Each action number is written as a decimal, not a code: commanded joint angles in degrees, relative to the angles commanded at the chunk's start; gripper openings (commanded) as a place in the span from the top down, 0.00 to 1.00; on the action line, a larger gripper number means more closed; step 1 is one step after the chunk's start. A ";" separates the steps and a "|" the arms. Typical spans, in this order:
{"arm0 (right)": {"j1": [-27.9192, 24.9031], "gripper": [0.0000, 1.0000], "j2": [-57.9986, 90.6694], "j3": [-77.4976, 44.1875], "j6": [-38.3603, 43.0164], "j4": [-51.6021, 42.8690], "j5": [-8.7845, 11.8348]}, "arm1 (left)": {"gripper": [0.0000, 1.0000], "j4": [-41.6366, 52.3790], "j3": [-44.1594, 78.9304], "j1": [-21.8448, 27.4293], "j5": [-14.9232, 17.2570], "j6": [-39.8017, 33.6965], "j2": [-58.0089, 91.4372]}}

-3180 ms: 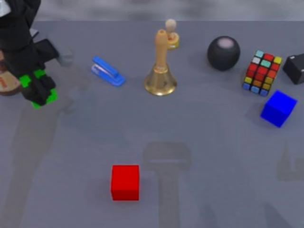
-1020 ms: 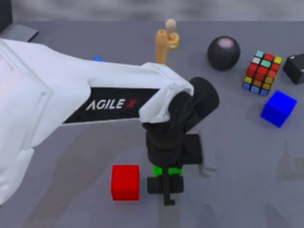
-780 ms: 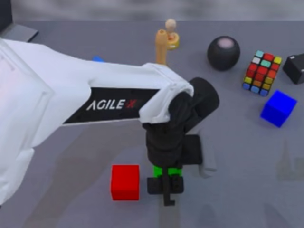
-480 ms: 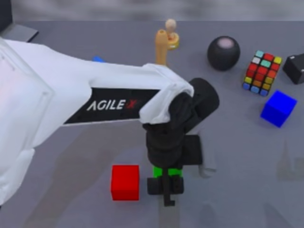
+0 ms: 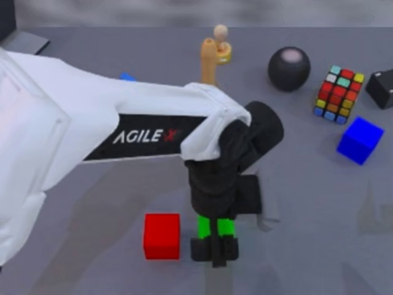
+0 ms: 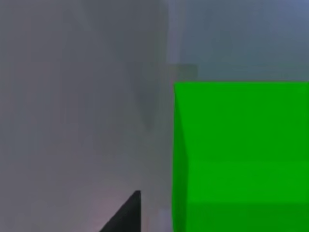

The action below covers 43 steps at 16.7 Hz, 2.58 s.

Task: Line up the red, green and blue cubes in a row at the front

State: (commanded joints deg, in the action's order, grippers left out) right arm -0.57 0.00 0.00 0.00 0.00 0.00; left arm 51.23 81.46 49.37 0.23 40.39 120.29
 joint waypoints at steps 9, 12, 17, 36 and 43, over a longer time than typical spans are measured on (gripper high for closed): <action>0.00 0.00 0.00 0.00 0.00 0.00 0.00 | 0.00 0.20 0.20 -0.06 -0.01 0.08 -0.08; 0.00 0.00 0.00 0.00 0.00 0.00 0.00 | 0.00 4.39 3.36 -0.10 0.04 0.29 -1.28; 0.00 0.00 0.00 0.00 0.00 0.00 0.00 | 0.00 14.00 9.33 -1.14 -0.03 -0.11 -4.61; -3.18 0.00 59.54 -50.53 -20.15 -33.50 -0.18 | 0.00 -14.69 -35.54 -26.26 -1.21 -18.49 -59.83; -5.24 0.00 102.85 -83.10 -33.52 -56.31 -0.48 | 0.00 -35.44 -66.25 -41.90 -0.95 -31.82 -97.88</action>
State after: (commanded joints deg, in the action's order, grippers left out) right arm -5.81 102.85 -83.10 -33.52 -56.31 -0.48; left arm 15.78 15.21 7.47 -0.72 8.58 22.41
